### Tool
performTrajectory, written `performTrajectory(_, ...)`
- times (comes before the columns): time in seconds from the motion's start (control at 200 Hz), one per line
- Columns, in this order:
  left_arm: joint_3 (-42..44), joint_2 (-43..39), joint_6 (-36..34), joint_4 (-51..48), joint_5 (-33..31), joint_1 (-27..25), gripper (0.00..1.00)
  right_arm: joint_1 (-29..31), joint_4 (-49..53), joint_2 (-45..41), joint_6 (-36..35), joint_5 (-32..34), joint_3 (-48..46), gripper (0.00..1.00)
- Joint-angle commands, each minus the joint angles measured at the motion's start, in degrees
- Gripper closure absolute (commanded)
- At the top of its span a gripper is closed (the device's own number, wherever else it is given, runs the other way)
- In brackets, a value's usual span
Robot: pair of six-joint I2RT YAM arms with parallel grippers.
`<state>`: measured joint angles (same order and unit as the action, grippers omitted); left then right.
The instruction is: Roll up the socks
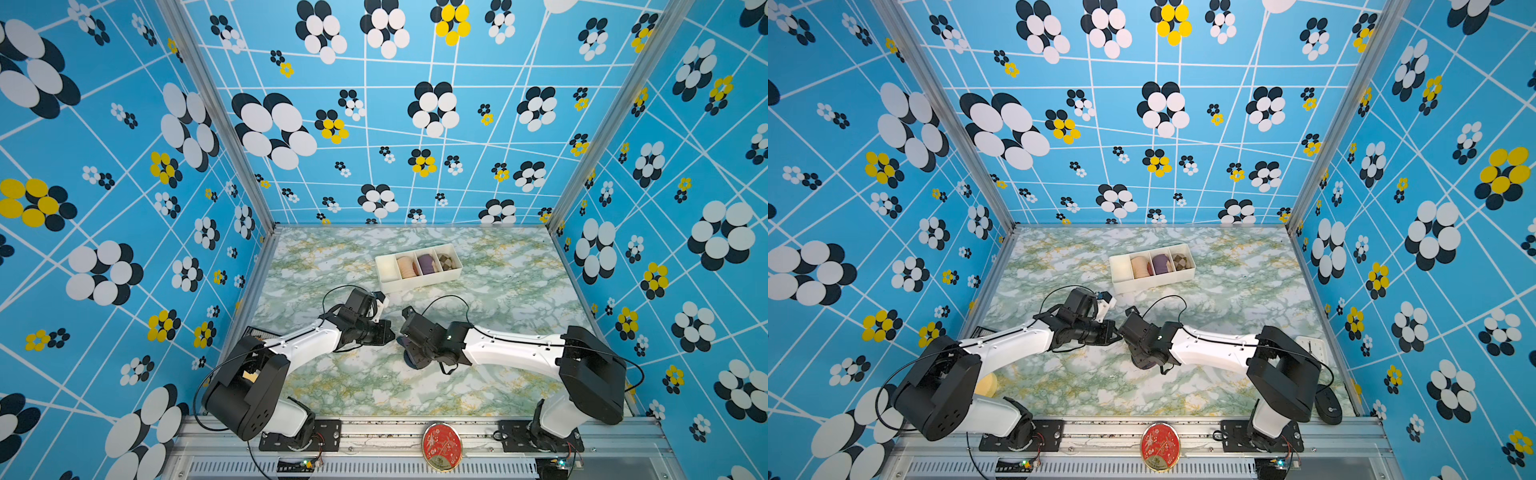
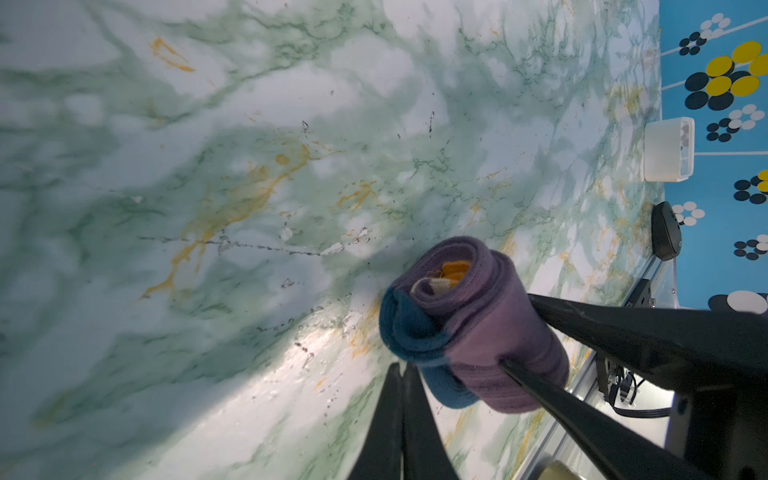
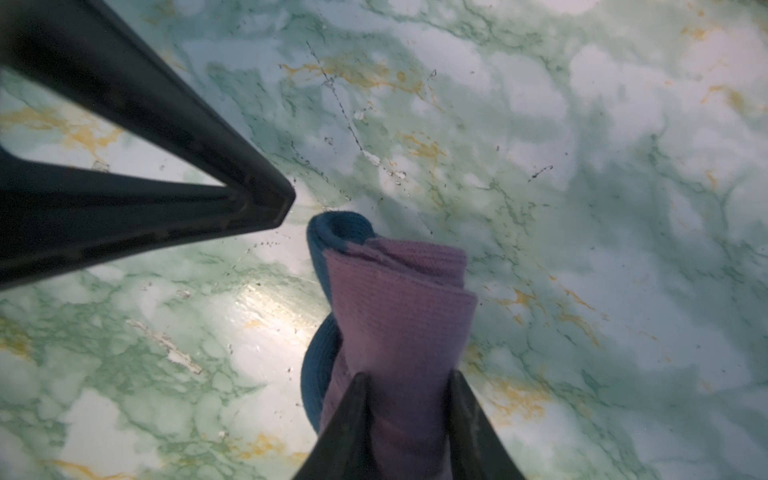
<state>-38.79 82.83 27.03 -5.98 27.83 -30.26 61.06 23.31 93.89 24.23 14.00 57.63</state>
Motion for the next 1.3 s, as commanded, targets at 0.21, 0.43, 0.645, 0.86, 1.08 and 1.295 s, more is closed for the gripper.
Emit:
performTrajectory(0.21,2.5,-1.3,0.9,0.4,-0.1,-1.4,0.95,0.9,1.0,-0.6,-0.8,0.1,0.1,0.77)
performTrajectory(0.43,3.9,-1.6,0.7,0.5,0.0,0.0,0.95,2.2,1.1,-1.3,-1.3,1.4,-0.4,0.94)
performTrajectory(0.645,4.2,-3.2,0.0,-0.6,-0.1,1.6,0.95,4.3,1.6,-0.5,-2.2,3.8,0.2,1.0)
performTrajectory(0.86,4.3,-5.2,-1.1,-2.5,-0.1,4.3,0.95,9.8,7.4,3.2,-2.8,12.4,3.9,1.0)
performTrajectory(1.08,4.9,-6.4,-1.6,-3.2,0.1,6.3,0.95,16.9,14.3,10.6,-1.3,22.2,8.4,1.0)
performTrajectory(1.295,5.0,-7.5,-2.3,-4.1,0.5,7.9,0.95,20.0,14.8,13.6,-0.2,21.2,9.1,1.0)
